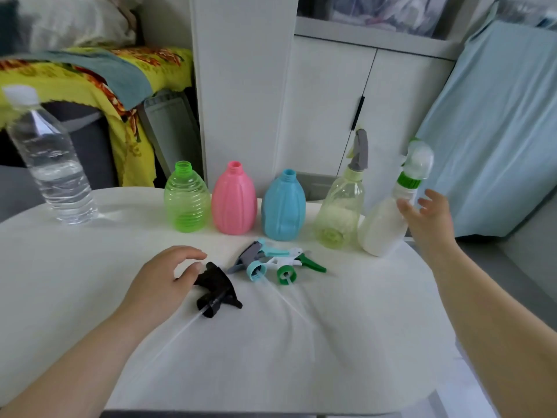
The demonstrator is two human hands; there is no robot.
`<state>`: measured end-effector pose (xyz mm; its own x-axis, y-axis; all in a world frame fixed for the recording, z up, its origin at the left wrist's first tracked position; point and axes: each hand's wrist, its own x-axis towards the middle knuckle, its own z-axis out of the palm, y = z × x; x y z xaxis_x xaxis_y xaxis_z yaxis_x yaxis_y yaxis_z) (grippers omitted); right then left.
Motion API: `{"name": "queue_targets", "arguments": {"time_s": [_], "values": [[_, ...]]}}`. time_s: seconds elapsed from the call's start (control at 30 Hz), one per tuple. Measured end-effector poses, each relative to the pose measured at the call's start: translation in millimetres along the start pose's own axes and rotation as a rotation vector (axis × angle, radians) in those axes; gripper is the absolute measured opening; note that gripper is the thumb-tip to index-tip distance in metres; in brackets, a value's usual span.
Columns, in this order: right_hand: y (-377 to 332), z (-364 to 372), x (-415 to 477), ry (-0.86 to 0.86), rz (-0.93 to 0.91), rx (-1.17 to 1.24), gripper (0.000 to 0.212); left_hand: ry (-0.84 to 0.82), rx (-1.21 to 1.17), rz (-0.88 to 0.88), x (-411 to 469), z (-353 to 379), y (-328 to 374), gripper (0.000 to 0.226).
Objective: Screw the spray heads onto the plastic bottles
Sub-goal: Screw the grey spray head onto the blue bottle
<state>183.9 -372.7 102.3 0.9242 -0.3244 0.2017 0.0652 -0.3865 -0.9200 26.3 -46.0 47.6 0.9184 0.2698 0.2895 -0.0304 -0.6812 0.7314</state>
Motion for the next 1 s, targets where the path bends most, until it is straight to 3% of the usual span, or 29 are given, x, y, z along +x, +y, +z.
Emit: {"name": "queue_targets", "arguments": {"time_s": [0.17, 0.33, 0.53, 0.6, 0.8, 1.0], "values": [[-12.4, 8.8, -42.1, 0.184, -0.135, -0.005, 0.039, 0.003, 0.054, -0.068, -12.8, -11.5, -30.5, 0.018], [-23.4, 46.8, -82.5, -0.021, -0.255, -0.062, 0.036, -0.057, 0.189, -0.086, -18.4, -4.6, -49.3, 0.029], [-24.1, 105.1, -117.9, -0.474, -0.244, -0.298, 0.041, -0.071, 0.330, -0.026, -16.7, 2.2, -62.5, 0.038], [-22.6, 123.1, -127.4, -0.556, -0.240, -0.363, 0.041, -0.058, 0.329, -0.012, -16.5, 2.9, -64.6, 0.038], [-17.9, 155.0, -141.5, -0.594, -0.441, -0.911, 0.044, -0.016, 0.303, 0.008, -14.7, 3.1, -68.0, 0.034], [-17.2, 156.5, -142.3, -0.566, -0.449, -0.928, 0.037, -0.008, 0.305, 0.001, -13.1, 2.5, -67.2, 0.033]]}}
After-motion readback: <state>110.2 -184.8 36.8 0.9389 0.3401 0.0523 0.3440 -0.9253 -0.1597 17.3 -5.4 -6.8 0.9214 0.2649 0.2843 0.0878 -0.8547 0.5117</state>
